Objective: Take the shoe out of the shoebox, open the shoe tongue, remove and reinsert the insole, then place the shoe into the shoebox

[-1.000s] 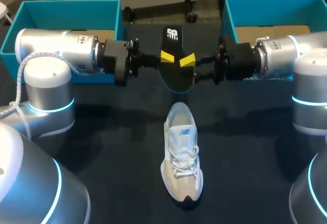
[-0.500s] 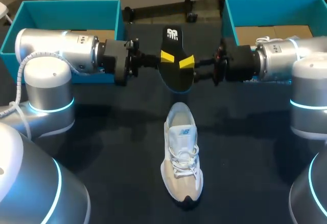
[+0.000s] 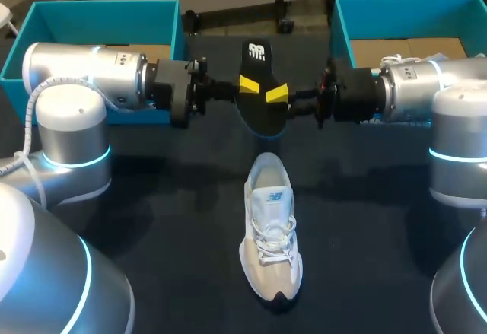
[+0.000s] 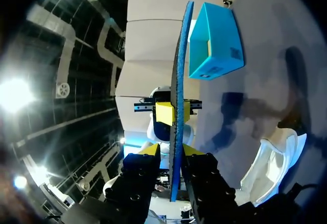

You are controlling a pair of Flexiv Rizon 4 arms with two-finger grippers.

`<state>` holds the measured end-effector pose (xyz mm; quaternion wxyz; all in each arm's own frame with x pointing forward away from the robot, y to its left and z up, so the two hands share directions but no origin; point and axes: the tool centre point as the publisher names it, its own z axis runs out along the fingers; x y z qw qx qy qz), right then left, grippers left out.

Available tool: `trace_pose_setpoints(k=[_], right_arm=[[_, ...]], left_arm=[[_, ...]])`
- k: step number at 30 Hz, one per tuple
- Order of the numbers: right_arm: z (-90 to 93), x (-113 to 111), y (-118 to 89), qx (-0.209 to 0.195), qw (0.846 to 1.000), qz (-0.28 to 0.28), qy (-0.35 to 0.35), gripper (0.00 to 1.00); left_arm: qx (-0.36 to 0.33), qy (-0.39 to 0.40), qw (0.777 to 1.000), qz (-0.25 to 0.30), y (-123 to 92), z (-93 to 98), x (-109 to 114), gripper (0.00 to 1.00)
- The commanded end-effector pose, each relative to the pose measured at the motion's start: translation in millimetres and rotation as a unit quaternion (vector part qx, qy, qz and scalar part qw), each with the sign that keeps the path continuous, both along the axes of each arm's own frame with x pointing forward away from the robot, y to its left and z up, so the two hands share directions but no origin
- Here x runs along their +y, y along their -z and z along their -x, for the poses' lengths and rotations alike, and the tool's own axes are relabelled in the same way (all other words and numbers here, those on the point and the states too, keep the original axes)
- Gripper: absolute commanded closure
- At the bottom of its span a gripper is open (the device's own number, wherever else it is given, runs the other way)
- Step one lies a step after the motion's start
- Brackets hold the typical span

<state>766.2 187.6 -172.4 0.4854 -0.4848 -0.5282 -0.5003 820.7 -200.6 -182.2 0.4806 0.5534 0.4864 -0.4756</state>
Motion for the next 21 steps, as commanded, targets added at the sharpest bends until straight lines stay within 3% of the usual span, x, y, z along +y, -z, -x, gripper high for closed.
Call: trace_pose_setpoints(k=[1, 8, 13, 21], right_arm=[[-2.1, 4.6, 2.3, 0.003, 1.0, -0.002, 0.002, 0.77], [-5.0, 7.2, 5.6, 0.015, 1.0, -0.003, 0.002, 0.76], [-7.2, 7.9, 6.1, 0.02, 1.0, -0.004, 0.002, 0.83], [-9.6, 4.1, 4.5, 0.021, 1.0, -0.004, 0.005, 0.8]], left_arm=[[-0.001, 0.0, 1.0, 0.0, 0.5, -0.2, -0.5, 1.0], [-0.001, 0.0, 1.0, 0.0, 0.5, -0.2, -0.5, 1.0], [-0.001, 0.0, 1.0, 0.0, 0.5, -0.2, -0.5, 1.0], [-0.001, 0.0, 1.0, 0.0, 0.5, -0.2, -0.5, 1.0]])
